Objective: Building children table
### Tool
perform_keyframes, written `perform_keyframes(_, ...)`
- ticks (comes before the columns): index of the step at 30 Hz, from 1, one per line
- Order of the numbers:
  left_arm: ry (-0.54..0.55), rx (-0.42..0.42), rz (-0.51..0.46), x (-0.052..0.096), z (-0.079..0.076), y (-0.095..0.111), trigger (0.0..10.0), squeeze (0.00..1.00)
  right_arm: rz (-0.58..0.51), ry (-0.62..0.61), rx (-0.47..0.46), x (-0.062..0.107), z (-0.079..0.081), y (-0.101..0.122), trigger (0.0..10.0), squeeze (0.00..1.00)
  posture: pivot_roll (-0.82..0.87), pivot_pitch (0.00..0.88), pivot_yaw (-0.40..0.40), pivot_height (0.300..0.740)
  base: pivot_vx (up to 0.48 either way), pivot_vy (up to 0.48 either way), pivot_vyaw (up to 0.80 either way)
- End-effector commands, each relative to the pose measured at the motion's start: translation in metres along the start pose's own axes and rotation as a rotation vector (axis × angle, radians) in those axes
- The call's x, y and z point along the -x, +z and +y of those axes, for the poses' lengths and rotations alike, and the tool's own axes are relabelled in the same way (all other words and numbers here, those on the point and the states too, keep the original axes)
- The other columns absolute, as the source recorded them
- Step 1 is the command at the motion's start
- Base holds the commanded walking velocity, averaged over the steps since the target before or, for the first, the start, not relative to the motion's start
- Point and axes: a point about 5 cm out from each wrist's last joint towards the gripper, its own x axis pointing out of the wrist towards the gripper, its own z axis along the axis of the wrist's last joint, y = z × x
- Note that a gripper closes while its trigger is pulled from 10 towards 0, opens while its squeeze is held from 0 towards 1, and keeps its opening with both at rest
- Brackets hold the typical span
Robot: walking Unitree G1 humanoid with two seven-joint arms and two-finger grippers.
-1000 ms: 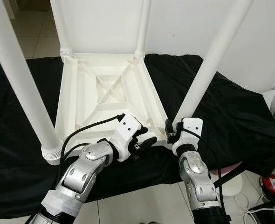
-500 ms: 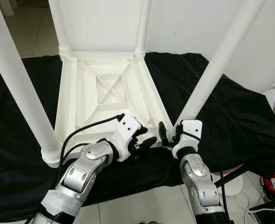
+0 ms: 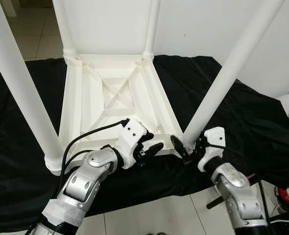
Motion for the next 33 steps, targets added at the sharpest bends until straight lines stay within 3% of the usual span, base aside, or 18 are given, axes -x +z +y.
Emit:
perform_keyframes(1,-0.013,-0.007,0.005,-0.001,-0.001,0.001,10.0,0.00,-0.008,0.035,0.016,0.000,-0.006,0.001,10.0,0.00,0.02,0.046,-0.062,0.740,0.000,0.000,0.00)
perform_keyframes(5,-0.021,-0.013,0.007,-0.002,-0.002,0.001,10.0,0.00,0.018,0.113,0.053,-0.005,-0.012,-0.001,10.0,0.00,0.03,0.042,-0.058,0.740,0.000,0.000,0.00)
perform_keyframes(12,-0.027,-0.022,0.006,-0.004,-0.002,0.003,10.0,0.00,0.043,0.229,0.124,-0.035,-0.017,-0.001,10.0,0.00,0.03,0.033,-0.058,0.740,0.000,0.000,0.00)
perform_keyframes(13,-0.027,-0.023,0.005,-0.004,-0.002,0.003,10.0,0.00,0.047,0.235,0.114,-0.037,-0.017,-0.002,2.3,0.00,0.04,0.030,-0.061,0.740,0.000,0.000,0.00)
perform_keyframes(17,-0.026,-0.024,0.005,-0.005,-0.002,0.003,10.0,0.00,0.048,0.244,0.094,-0.040,-0.018,-0.003,2.3,0.00,0.04,0.030,-0.061,0.740,0.000,0.000,0.00)
perform_keyframes(18,-0.023,-0.023,0.004,-0.004,-0.002,0.003,10.0,0.00,0.058,0.272,0.092,-0.039,-0.016,-0.003,0.0,0.00,0.05,0.028,-0.067,0.740,0.000,0.000,0.00)
perform_keyframes(24,-0.013,-0.022,0.001,-0.002,-0.003,0.003,10.0,0.00,0.092,0.341,0.094,-0.035,-0.015,-0.011,0.0,0.00,0.05,0.025,-0.074,0.740,0.000,0.000,0.00)
perform_keyframes(29,-0.016,-0.020,0.001,-0.003,-0.004,0.002,10.0,0.00,0.068,0.311,0.060,-0.036,-0.015,-0.012,0.0,0.00,0.05,0.022,-0.076,0.740,0.000,0.000,0.00)
perform_keyframes(30,-0.017,-0.020,0.002,-0.003,-0.004,0.002,10.0,0.00,0.056,0.286,0.054,-0.037,-0.015,-0.010,10.0,0.00,0.04,0.019,-0.075,0.740,0.000,0.000,0.00)
perform_keyframes(33,-0.020,-0.022,0.003,-0.003,-0.004,0.001,10.0,0.00,0.044,0.262,0.048,-0.039,-0.015,-0.009,10.0,0.00,0.04,0.019,-0.075,0.740,0.000,0.000,0.00)
